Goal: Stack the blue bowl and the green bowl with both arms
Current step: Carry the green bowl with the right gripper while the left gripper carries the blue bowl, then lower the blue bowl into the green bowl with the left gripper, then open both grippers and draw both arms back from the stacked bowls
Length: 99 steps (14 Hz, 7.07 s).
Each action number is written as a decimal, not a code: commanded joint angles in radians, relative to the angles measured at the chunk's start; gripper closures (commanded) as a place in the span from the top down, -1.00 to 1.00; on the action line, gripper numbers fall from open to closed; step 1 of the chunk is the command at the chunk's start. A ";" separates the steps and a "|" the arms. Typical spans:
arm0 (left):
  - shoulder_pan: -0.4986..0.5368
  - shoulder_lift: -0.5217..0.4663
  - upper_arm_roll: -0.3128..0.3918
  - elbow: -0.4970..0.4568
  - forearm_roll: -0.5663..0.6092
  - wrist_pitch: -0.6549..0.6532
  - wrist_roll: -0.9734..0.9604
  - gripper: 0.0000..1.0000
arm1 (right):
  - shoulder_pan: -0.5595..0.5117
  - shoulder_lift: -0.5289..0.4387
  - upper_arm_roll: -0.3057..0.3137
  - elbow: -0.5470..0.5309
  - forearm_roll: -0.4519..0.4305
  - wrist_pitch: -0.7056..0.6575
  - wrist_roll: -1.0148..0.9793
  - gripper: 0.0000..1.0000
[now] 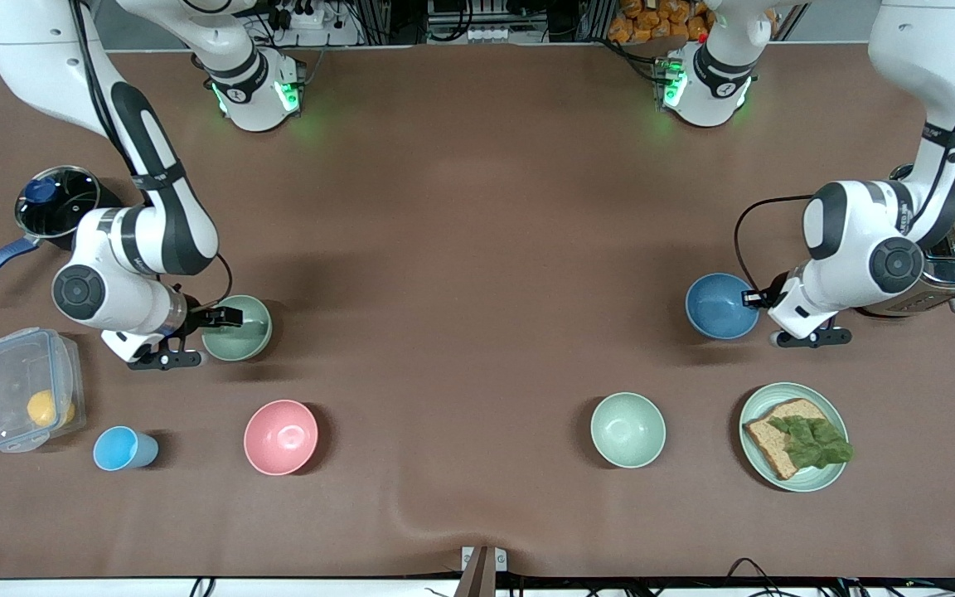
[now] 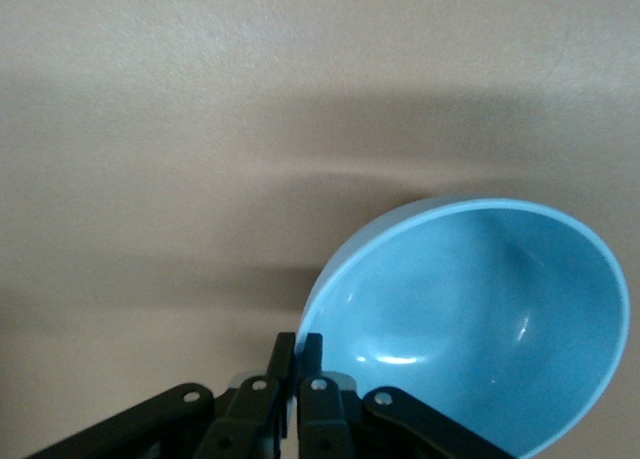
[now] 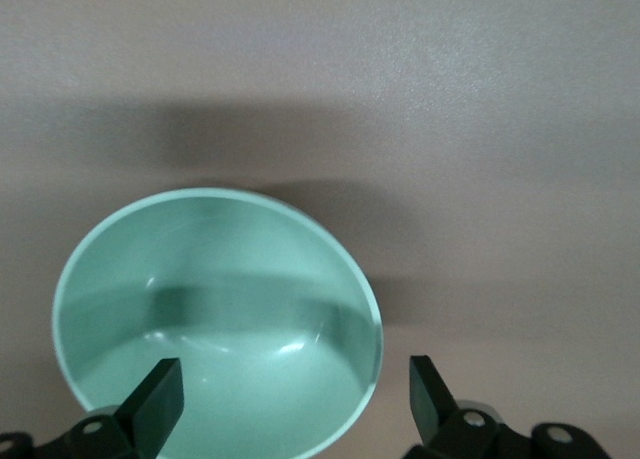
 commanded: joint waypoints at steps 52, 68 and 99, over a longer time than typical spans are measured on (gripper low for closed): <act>-0.535 0.434 -0.227 0.668 -0.089 -0.081 -0.843 -1.00 | 0.475 0.311 0.013 0.397 0.312 0.045 1.453 1.00; -0.586 0.492 -0.184 0.673 -0.054 0.016 -0.831 -0.81 | 0.483 0.306 0.013 0.403 0.294 0.056 1.499 1.00; -0.130 -0.327 -0.012 0.493 0.011 -0.673 -0.150 1.00 | -0.011 -0.478 0.001 0.399 -0.057 -0.660 -0.066 1.00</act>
